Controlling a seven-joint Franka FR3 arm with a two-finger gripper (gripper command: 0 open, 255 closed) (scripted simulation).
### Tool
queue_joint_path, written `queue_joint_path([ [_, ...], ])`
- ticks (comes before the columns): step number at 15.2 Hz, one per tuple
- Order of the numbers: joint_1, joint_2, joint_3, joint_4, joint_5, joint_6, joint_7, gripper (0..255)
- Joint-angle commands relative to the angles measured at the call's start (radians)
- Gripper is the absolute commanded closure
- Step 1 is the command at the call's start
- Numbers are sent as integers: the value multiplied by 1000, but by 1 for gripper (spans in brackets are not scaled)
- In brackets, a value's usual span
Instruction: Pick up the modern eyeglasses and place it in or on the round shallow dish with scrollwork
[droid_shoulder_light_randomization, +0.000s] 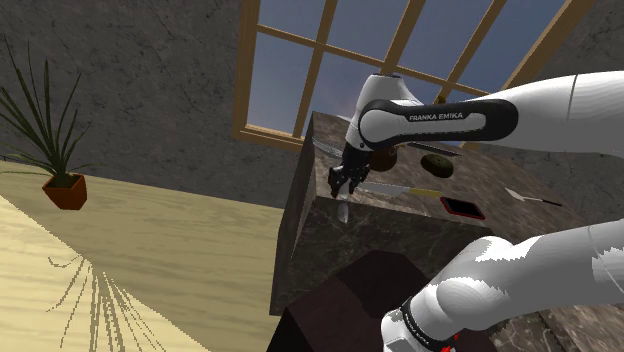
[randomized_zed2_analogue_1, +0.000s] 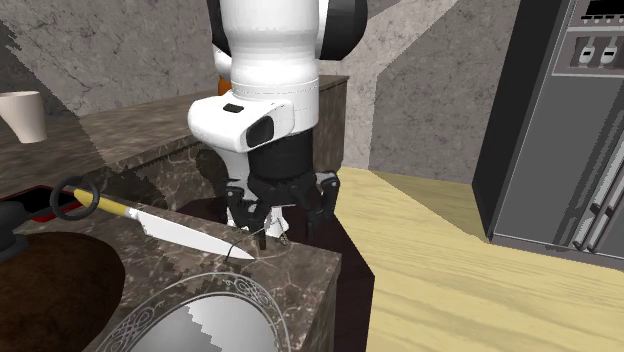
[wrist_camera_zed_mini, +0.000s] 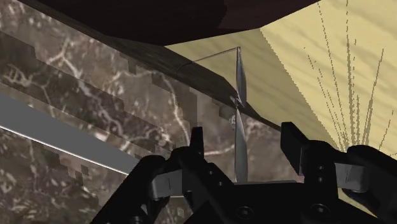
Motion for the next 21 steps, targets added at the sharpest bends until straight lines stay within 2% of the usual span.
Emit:
queue_joint_path([
  [1,0,0,0,0,0,0,0,255],
  [9,0,0,0,0,0,0,0,255],
  [21,-1,-54,-2,123,-4,-176,5,255],
])
